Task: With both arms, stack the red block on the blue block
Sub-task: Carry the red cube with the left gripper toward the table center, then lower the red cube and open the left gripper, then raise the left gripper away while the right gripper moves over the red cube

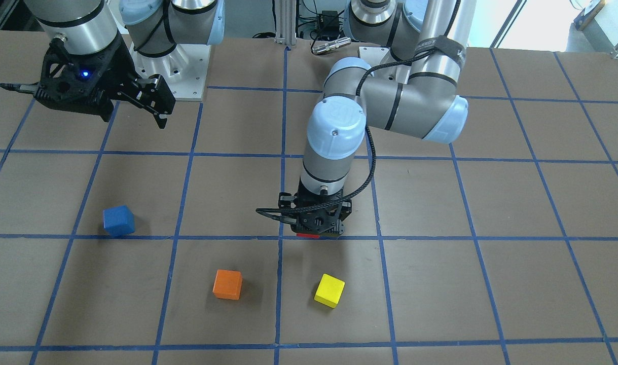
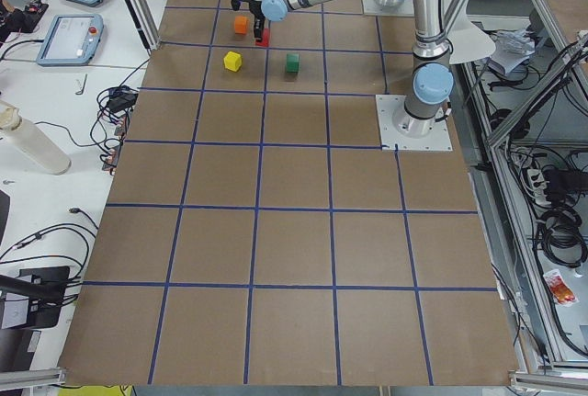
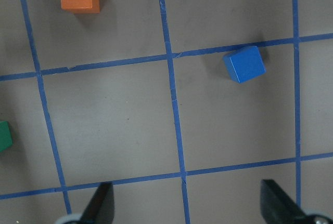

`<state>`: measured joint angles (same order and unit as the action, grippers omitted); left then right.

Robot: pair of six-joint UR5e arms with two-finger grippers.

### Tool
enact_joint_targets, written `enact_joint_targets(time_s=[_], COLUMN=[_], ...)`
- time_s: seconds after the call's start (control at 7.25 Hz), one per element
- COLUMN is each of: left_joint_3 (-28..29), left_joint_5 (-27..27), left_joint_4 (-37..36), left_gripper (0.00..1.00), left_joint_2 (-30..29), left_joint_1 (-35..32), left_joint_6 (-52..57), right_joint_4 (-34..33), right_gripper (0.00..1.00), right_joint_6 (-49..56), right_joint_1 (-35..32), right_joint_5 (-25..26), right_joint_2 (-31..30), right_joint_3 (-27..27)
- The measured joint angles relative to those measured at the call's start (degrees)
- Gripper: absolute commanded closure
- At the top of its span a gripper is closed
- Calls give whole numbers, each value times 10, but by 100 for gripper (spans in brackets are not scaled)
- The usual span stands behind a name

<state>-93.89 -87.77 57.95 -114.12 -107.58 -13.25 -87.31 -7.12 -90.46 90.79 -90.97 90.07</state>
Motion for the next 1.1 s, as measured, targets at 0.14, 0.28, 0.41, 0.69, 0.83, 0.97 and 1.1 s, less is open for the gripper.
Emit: enact_joint_targets(time_s=[0.14, 0.28, 0.41, 0.69, 0.83, 0.97, 1.1], left_joint_3=[0, -1, -2, -3, -1, 2, 10], left_joint_5=[-1, -4, -6, -8, -9, -9, -8], left_joint_4=[-17, -35, -49, -59, -61, -60, -54], left_gripper=[96, 95, 69, 0, 0, 0, 0], left_joint_2=[-19, -37, -53, -73, -76, -69, -56], left_joint_1=[-18, -29, -37, -44, -44, -41, -30], left_joint_6=[-15, -22, -29, -40, -40, -37, -33], right_joint_4=[0, 0, 0, 0, -1, -2, -10], right_gripper=[0, 0, 0, 0, 0, 0, 0], right_joint_6=[0, 1, 2, 3, 3, 3, 3], right_joint_1=[0, 0, 0, 0, 0, 0, -1], right_joint_5=[0, 0, 0, 0, 0, -1, -1], right_joint_2=[0, 0, 0, 0, 0, 1, 1], right_joint_3=[0, 0, -1, -1, 0, 0, 0])
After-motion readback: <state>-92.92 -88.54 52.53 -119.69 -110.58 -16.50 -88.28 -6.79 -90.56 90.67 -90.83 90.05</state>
